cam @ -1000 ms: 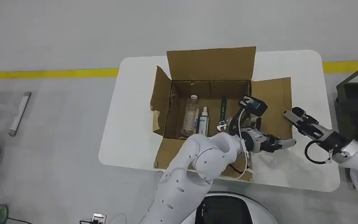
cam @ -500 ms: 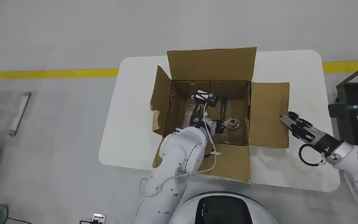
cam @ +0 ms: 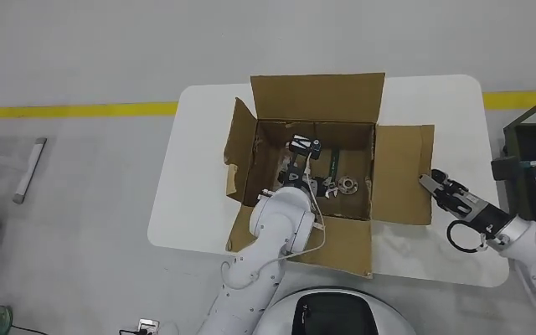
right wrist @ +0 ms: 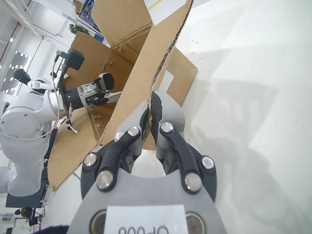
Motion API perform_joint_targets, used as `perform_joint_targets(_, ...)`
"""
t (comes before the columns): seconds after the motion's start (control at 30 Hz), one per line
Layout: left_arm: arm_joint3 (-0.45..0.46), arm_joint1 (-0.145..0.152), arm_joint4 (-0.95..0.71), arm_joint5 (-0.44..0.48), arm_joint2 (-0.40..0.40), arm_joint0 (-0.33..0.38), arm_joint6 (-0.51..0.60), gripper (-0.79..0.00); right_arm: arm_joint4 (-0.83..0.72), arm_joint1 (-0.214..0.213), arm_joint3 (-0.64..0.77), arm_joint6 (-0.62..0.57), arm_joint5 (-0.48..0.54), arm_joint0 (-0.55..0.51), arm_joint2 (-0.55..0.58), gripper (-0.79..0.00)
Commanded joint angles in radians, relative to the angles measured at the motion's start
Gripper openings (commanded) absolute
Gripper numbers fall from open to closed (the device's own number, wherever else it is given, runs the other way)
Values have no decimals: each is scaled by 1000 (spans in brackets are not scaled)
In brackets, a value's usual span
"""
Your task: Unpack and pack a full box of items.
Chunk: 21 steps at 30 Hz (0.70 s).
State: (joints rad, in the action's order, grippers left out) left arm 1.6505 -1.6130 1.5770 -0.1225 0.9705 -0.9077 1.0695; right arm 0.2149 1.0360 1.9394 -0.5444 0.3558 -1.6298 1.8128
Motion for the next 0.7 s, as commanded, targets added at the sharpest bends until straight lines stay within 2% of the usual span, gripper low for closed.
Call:
perform_joint_targets(0.0, 0, 0, 0, 0, 0, 0, 0, 0, -5, 0, 3, 3, 0, -4, 5, -785)
perform_joint_targets(0.17, 7, 0, 0, 4, 4, -4, -21, 0, -21, -3, 9, -3, 14, -21, 47, -785)
perform_joint_targets(0.4, 33, -18, -15, -8, -24, 57, 37, 0, -68, -6, 14, -12, 25, -42, 121, -785)
perform_joint_targets(0.5, -5, -26, -9, -34, -29, 91, 97, 0, -85, -7, 26, -18, 27, -51, 141, -785)
perform_joint_targets(0.67, -127, -43, 6, -67, -48, 154, 186, 0, -85, -7, 42, -20, 30, -60, 155, -785)
